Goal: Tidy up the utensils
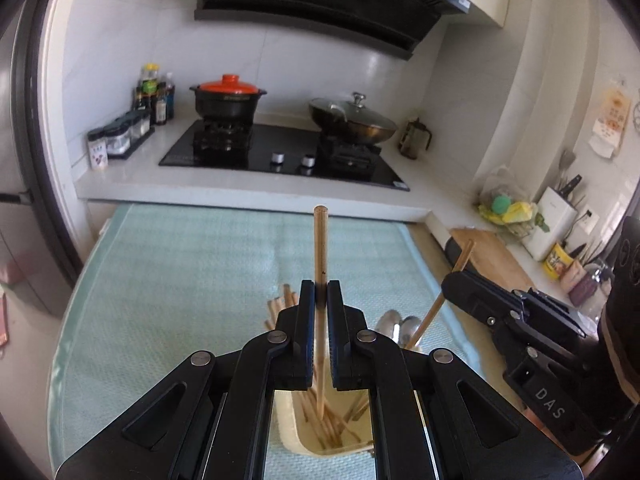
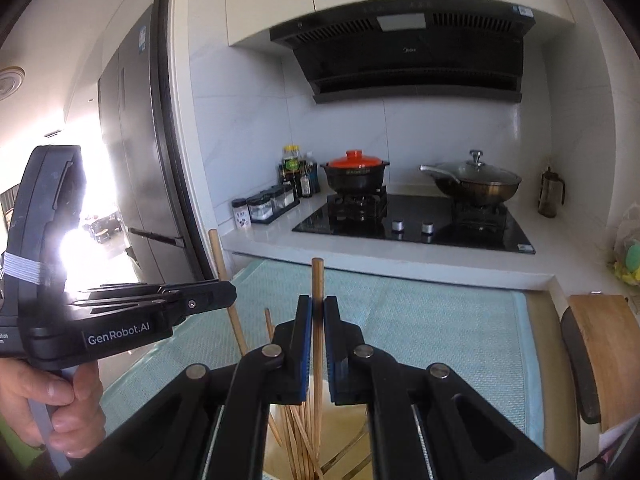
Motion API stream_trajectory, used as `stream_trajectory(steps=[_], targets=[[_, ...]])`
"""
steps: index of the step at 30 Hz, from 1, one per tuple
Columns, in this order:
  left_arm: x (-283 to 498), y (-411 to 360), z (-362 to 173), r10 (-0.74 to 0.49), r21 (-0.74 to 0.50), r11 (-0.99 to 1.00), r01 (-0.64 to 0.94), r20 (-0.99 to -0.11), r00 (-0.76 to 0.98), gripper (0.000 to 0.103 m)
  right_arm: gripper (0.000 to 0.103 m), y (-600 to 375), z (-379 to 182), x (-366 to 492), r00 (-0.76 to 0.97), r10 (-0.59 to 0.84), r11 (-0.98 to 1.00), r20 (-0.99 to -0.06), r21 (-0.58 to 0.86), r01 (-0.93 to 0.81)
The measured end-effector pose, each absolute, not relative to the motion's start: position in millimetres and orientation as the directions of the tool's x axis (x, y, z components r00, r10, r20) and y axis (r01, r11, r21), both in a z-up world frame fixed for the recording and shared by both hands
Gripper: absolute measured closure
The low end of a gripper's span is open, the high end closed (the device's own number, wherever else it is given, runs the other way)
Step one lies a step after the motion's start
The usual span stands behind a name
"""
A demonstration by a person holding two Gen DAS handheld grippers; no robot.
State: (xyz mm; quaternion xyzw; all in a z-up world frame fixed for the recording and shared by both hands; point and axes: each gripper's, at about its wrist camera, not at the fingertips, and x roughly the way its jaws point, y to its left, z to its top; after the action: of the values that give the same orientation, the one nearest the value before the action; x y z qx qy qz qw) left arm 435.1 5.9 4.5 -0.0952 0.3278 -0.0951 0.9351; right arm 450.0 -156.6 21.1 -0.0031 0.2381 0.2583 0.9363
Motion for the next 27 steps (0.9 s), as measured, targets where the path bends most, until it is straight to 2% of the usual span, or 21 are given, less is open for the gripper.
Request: stream_trajectory(steps=[6, 11, 12, 13, 14, 15, 16, 18, 20, 22, 23, 27], targets=[[449.9, 5.2, -27.6, -0.223, -0.234, 0.968, 0.085, -0.661, 0.716, 0.099, 0.097, -144.1, -27.1, 481.6, 0.669, 0.472, 0.863, -0.574, 0.147, -0.483], [451.4, 2.8, -27.5, -0.215, -0.216, 0.972, 0.093, -0.657, 0.722, 0.098, 0.096, -144.3, -41.1, 499.2, 0.640, 0.471, 0.866, -0.607, 0.180, -0.466], [448.9, 2.8, -25.1, -0.214, -0.210, 0.973, 0.098, -0.650, 0.729, 0.093, 0.094, -144.3, -41.1, 503.3, 0.634, 0.471, 0.867, -0.613, 0.187, -0.463], [447.1, 3.0, -21.7, -0.213, -0.204, 0.974, 0.103, -0.644, 0.735, 0.080, 0.086, -145.1, -41.1, 505.0, 0.629, 0.474, 0.865, -0.616, 0.193, -0.462], [443.7, 4.5, -17.9, -0.206, -0.195, 0.975, 0.103, -0.636, 0.744, 0.072, 0.080, -146.1, -39.2, 506.0, 0.629, 0.477, 0.864, -0.614, 0.199, -0.462], [437.6, 5.8, -12.5, -0.193, -0.185, 0.978, 0.098, -0.622, 0.759, 0.056, 0.066, -148.1, -36.0, 504.3, 0.634, 0.479, 0.865, -0.607, 0.202, -0.459], [432.3, 8.1, -6.6, -0.184, -0.177, 0.980, 0.095, -0.604, 0.775, 0.044, 0.055, -150.6, -31.3, 501.5, 0.644, 0.481, 0.866, -0.595, 0.206, -0.456], [416.0, 11.2, 7.0, -0.171, -0.155, 0.983, 0.099, -0.567, 0.806, 0.035, 0.050, -156.6, -18.8, 490.9, 0.668, 0.486, 0.867, -0.564, 0.212, -0.452], [399.0, 14.3, 19.0, -0.161, -0.134, 0.985, 0.105, -0.534, 0.830, 0.027, 0.049, -163.7, -5.5, 479.3, 0.687, 0.480, 0.871, -0.545, 0.203, -0.447], [380.7, 15.7, 29.3, -0.148, -0.114, 0.988, 0.104, -0.499, 0.854, 0.009, 0.046, -170.8, 8.4, 464.8, 0.707, 0.478, 0.873, -0.522, 0.192, -0.448], [368.9, 15.7, 34.0, -0.137, -0.100, 0.990, 0.101, -0.478, 0.868, 0.005, 0.044, -174.9, 15.2, 454.8, 0.719, 0.473, 0.876, -0.509, 0.184, -0.446], [319.7, 10.7, 46.0, -0.074, -0.026, 0.997, 0.069, -0.392, 0.917, 0.001, 0.031, -190.6, 40.3, 407.8, 0.770, 0.448, 0.891, -0.454, 0.154, -0.428]])
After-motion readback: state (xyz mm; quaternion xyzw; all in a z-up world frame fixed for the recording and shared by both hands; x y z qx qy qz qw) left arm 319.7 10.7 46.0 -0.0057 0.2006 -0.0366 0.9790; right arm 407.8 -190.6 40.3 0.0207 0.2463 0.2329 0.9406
